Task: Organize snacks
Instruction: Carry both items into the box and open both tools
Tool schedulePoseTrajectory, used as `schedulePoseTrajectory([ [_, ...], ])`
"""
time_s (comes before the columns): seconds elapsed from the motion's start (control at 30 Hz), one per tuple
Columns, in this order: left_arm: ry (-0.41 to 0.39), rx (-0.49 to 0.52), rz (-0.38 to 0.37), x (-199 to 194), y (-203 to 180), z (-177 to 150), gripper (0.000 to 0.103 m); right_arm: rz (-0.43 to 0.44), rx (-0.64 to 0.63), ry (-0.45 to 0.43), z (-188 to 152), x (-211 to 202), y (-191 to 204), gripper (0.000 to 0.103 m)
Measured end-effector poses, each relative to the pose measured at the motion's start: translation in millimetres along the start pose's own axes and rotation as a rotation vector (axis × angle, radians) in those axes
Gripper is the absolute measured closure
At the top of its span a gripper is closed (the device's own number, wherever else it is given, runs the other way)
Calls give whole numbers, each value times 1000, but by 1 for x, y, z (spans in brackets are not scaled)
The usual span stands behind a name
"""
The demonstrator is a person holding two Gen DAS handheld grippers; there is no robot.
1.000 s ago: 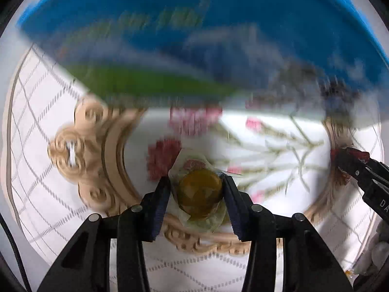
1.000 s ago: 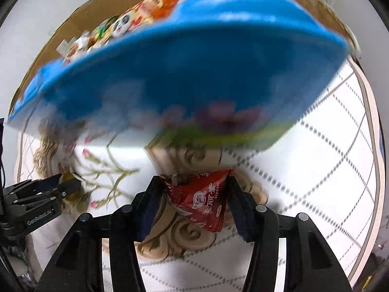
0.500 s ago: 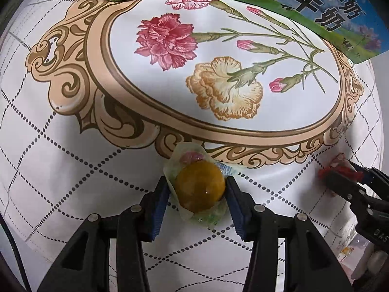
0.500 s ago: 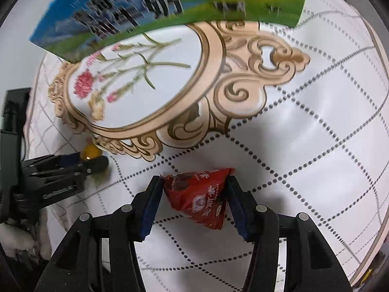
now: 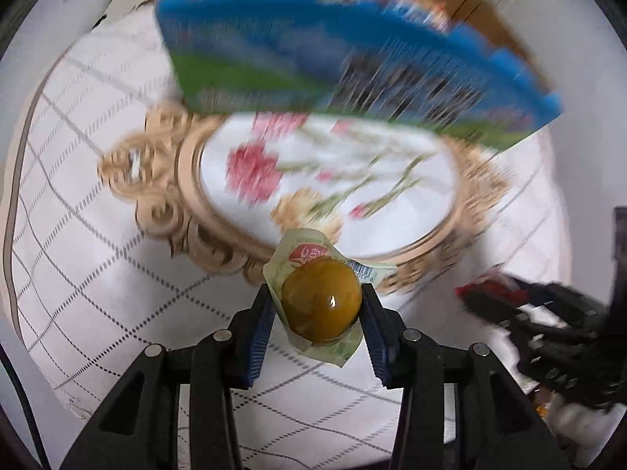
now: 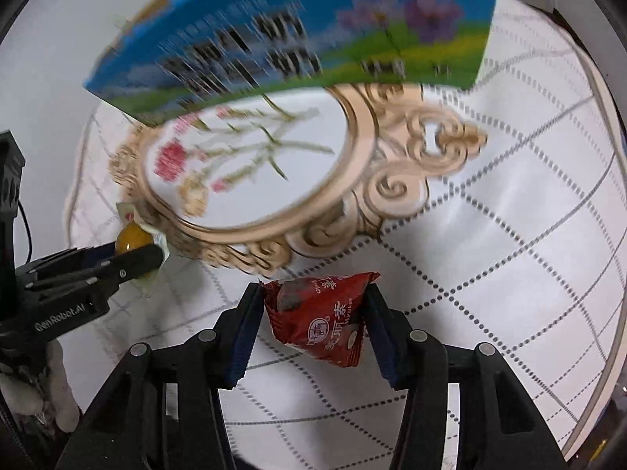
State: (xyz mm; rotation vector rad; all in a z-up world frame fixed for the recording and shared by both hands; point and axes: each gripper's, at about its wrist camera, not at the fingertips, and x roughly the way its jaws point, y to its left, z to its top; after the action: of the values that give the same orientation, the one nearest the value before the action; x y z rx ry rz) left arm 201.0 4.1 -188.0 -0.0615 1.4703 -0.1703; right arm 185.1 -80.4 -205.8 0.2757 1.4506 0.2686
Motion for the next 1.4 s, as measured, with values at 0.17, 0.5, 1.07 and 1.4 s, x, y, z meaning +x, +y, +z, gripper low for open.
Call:
schedulePoseTrajectory([
  [0.17,-85,12,-83,-49,-6,33,63,78,0,-85,26,-42,16,49],
  [0.5,-131,12,-187,-87,-11,137,63,63,-27,-299,112,-131,7,49],
  [1.07,42,2,-78,0,-19,223,62,-103,2,-201,199,-79,-33,49],
  [1.4,37,-31,16,9,-8,230,25,-227,18,-107,203,-60,-36,4],
])
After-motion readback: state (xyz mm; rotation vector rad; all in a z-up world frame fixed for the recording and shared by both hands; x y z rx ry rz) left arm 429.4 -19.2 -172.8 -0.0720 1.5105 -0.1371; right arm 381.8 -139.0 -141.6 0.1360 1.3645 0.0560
